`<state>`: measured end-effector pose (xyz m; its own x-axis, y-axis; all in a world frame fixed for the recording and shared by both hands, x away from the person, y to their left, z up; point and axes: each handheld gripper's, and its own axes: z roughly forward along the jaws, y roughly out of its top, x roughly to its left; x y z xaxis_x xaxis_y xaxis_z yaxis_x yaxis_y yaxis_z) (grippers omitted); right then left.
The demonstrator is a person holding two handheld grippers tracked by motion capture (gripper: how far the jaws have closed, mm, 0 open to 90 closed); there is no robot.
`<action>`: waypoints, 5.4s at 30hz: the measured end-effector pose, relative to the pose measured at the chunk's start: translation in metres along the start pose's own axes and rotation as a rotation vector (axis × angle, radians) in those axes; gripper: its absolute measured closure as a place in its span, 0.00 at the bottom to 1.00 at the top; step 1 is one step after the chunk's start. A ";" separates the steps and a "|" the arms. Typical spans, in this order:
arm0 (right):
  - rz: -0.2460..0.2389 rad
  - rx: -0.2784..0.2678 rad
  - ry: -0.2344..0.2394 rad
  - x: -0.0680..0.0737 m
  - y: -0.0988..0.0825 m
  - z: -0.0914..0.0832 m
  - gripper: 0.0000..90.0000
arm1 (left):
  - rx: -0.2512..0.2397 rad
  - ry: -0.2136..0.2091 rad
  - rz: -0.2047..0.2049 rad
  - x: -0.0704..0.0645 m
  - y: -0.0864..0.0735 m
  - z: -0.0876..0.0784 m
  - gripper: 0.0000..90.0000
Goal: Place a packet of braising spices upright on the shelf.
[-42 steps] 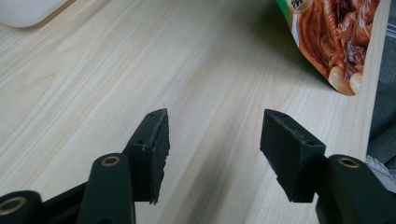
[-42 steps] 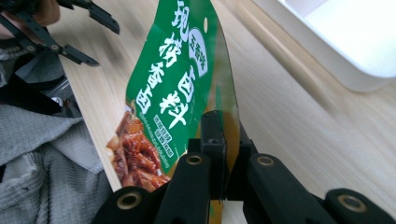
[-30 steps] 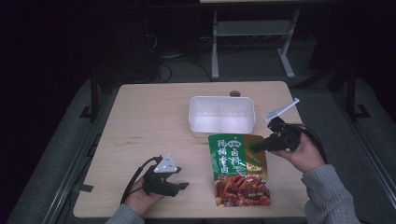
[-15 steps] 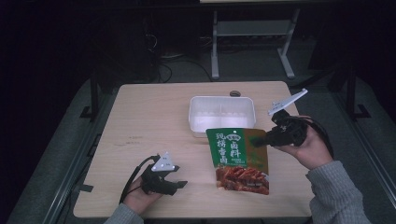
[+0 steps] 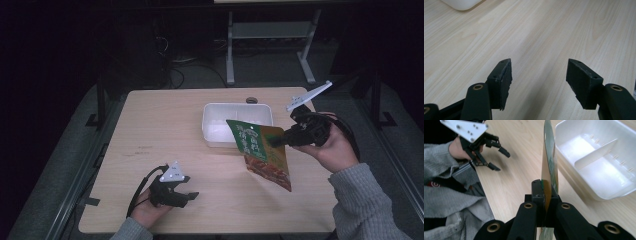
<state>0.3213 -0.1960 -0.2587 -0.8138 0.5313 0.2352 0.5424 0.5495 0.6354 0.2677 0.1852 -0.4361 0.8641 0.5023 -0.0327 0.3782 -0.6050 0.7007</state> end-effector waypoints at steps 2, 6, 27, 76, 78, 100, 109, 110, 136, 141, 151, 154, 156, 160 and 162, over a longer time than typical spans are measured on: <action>0.015 -0.017 -0.001 -0.002 0.002 -0.003 1.00 | -0.004 0.002 -0.004 0.000 0.000 0.000 0.41; 0.033 -0.056 0.007 -0.004 0.008 -0.009 1.00 | -0.005 0.005 -0.005 0.002 -0.001 -0.001 0.41; 0.042 -0.133 -0.039 -0.005 0.058 -0.005 1.00 | 0.002 0.019 -0.033 0.009 -0.006 -0.002 0.38; 0.111 -0.250 -0.233 -0.036 0.122 0.071 1.00 | -0.025 0.031 -0.064 0.018 -0.009 -0.006 0.36; 0.106 -0.251 -0.247 -0.037 0.124 0.076 1.00 | -0.026 0.030 -0.066 0.018 -0.009 -0.006 0.36; 0.050 -0.300 -0.308 -0.043 0.124 0.110 1.00 | -0.043 0.027 -0.080 0.020 -0.009 -0.007 0.36; 0.045 -0.325 -0.330 -0.051 0.116 0.113 1.00 | -0.044 0.025 -0.081 0.020 -0.009 -0.007 0.36; 0.052 -0.328 -0.324 -0.052 0.115 0.113 1.00 | -0.044 0.025 -0.081 0.020 -0.009 -0.007 0.36; 0.035 -0.366 -0.326 -0.057 0.115 0.119 1.00 | -0.049 0.020 -0.091 0.020 -0.009 -0.007 0.36; 0.024 -0.359 -0.316 -0.057 0.116 0.121 0.99 | -0.054 0.020 -0.090 0.020 -0.009 -0.007 0.36; 0.051 -0.301 -0.346 -0.060 0.118 0.118 0.99 | -0.058 0.018 -0.095 0.021 -0.009 -0.008 0.36; 0.052 -0.241 -0.335 -0.061 0.122 0.117 0.96 | -0.057 0.019 -0.095 0.021 -0.009 -0.008 0.35; 0.053 -0.186 -0.330 -0.062 0.125 0.119 0.95 | -0.056 0.019 -0.095 0.021 -0.009 -0.008 0.35; 0.077 -0.090 -0.332 -0.066 0.130 0.125 0.93 | -0.059 0.019 -0.096 0.022 -0.009 -0.009 0.35; 0.082 -0.064 -0.329 -0.067 0.131 0.127 0.93 | -0.060 0.020 -0.098 0.022 -0.010 -0.009 0.35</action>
<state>0.4732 -0.0774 -0.2850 -0.6517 0.7571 0.0446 0.5805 0.4601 0.6718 0.2802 0.2076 -0.4372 0.8172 0.5693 -0.0893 0.4391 -0.5148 0.7363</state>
